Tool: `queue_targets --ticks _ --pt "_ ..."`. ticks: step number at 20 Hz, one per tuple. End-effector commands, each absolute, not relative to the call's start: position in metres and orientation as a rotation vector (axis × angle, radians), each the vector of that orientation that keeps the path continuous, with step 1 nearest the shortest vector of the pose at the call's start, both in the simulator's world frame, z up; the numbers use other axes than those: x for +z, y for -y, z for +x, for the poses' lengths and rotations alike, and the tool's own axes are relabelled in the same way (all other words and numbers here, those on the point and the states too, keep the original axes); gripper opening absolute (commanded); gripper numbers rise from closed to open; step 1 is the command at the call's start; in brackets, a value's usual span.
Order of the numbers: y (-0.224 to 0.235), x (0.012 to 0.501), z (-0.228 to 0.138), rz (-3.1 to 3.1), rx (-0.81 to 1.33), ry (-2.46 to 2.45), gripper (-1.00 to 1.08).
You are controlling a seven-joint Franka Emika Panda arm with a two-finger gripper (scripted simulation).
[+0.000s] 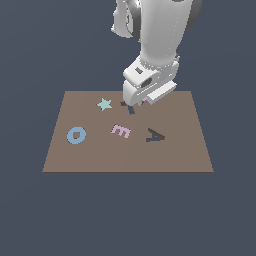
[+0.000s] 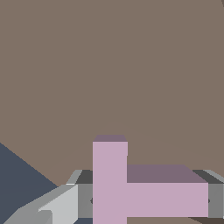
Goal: Insert a designated object into the corresponding slot on a board.
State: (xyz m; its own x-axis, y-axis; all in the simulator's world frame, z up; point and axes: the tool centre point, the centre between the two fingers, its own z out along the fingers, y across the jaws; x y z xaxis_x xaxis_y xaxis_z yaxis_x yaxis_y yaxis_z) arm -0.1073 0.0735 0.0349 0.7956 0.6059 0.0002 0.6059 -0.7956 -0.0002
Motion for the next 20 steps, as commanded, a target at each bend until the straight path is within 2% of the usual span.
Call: queue_targets --ticks 1,20 --pt "-0.067 0.036 -0.108 -2.925 -0.001 1.146 -1.00" --pt "-0.024 0.039 -0.095 -2.373 0.001 2.061 -1.00"
